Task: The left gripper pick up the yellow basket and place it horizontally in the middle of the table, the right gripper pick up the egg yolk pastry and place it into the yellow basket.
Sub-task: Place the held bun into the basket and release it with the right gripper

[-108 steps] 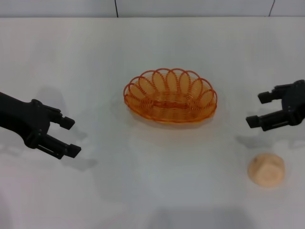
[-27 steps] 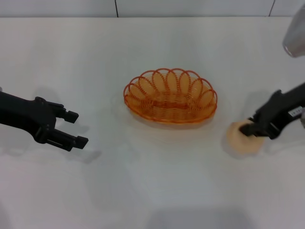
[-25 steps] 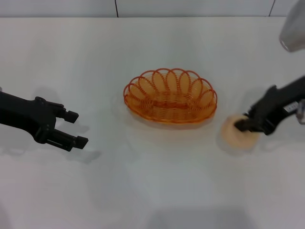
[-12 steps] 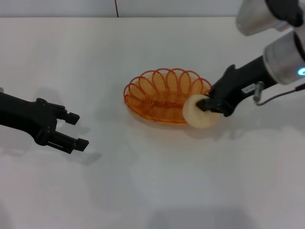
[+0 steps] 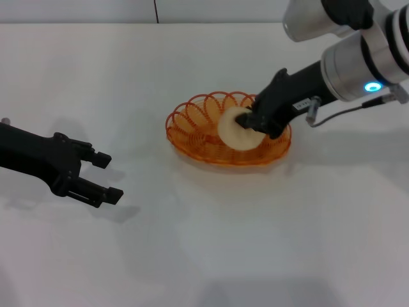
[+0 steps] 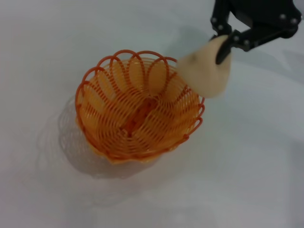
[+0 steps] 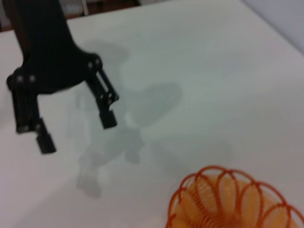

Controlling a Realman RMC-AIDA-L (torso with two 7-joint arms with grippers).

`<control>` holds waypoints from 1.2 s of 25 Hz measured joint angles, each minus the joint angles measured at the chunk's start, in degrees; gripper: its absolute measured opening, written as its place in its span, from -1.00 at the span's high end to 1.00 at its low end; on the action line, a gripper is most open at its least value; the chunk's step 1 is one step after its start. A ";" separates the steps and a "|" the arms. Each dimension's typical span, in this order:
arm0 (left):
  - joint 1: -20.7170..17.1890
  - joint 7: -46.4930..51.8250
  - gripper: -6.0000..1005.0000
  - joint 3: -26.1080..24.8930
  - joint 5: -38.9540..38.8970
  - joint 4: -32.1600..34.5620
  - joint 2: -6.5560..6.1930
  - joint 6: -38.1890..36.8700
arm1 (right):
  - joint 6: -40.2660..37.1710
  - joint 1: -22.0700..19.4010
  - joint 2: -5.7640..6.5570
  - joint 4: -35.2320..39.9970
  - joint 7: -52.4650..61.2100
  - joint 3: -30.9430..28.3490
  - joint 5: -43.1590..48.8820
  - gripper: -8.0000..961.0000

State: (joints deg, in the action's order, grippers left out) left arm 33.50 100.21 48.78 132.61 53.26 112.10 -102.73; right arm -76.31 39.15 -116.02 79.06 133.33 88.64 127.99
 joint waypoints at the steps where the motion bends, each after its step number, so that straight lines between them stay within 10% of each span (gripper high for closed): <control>1: 0.00 0.00 -0.76 0.00 0.01 0.00 0.02 -0.01 | 0.96 0.20 0.01 -0.20 -0.04 0.46 -0.01 0.90; 30: -0.45 -0.01 -0.76 0.00 -0.34 0.05 0.81 0.39 | 12.23 2.76 0.10 -6.99 -2.12 7.07 0.69 0.87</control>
State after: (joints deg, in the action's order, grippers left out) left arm 33.04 100.19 48.78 132.27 53.31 112.91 -102.34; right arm -64.08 41.91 -115.92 72.07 131.21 95.72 128.67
